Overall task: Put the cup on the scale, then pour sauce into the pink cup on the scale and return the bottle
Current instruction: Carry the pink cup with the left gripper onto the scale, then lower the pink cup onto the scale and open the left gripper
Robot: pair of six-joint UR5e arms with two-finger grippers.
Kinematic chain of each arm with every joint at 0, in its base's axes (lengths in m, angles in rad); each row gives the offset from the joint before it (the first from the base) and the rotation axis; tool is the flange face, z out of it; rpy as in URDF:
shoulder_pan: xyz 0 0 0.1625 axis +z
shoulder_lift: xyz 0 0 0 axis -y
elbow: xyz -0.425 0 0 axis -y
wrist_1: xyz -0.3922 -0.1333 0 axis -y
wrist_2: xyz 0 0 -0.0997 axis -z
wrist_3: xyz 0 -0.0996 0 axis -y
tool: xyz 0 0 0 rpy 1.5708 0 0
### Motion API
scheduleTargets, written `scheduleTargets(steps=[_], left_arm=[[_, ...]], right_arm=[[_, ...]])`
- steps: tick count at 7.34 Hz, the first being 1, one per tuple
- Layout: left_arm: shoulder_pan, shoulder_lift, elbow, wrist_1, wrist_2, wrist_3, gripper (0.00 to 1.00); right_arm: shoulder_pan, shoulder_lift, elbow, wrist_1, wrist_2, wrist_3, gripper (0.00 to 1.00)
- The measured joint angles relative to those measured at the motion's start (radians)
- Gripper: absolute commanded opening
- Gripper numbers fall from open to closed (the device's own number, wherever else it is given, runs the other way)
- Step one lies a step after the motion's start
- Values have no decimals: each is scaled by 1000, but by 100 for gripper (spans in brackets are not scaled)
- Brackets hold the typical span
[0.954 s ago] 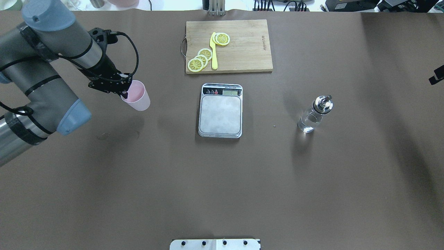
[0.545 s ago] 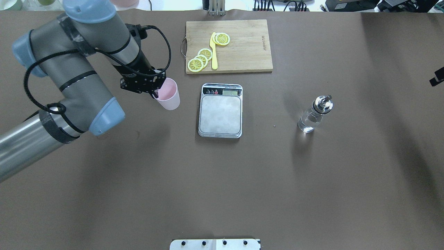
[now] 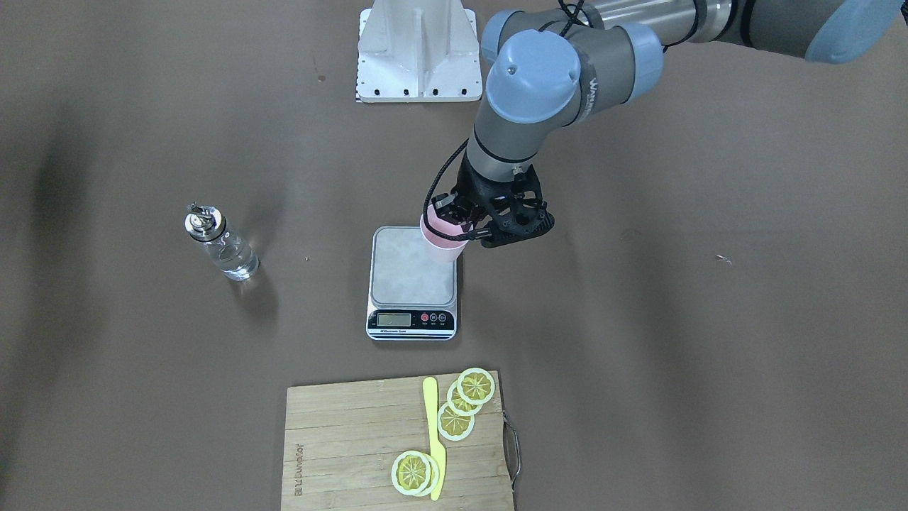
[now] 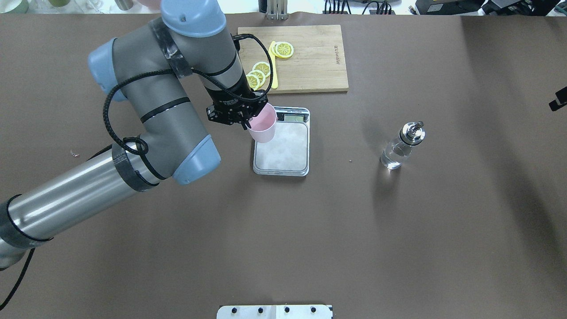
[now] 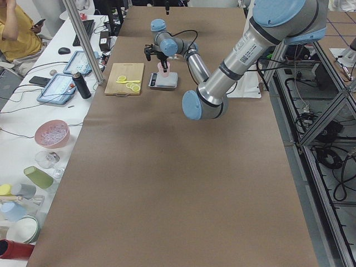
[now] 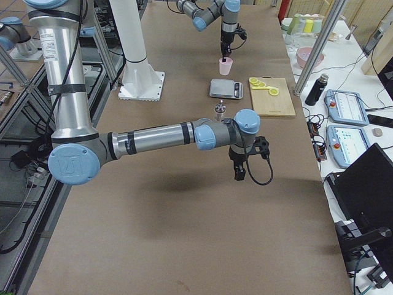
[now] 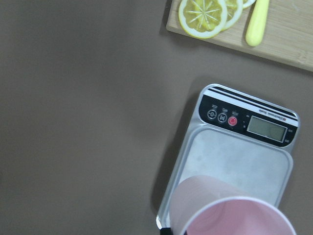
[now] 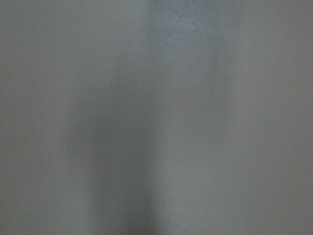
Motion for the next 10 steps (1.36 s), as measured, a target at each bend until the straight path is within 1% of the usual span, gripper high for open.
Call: scheduleTargets(steps=[2, 4, 7, 10], left_arm=[[27, -54, 58, 4, 42, -39, 0], [54, -68, 93, 2, 91, -47, 0], [75, -67, 103, -12, 104, -45, 0], [87, -68, 145, -92, 104, -43, 0]], right_arm=[[0, -3, 0, 0, -1, -1, 100], [0, -9, 5, 1, -1, 0, 100], [0, -11, 8, 1, -1, 0, 100], [0, -11, 6, 1, -1, -1, 100]])
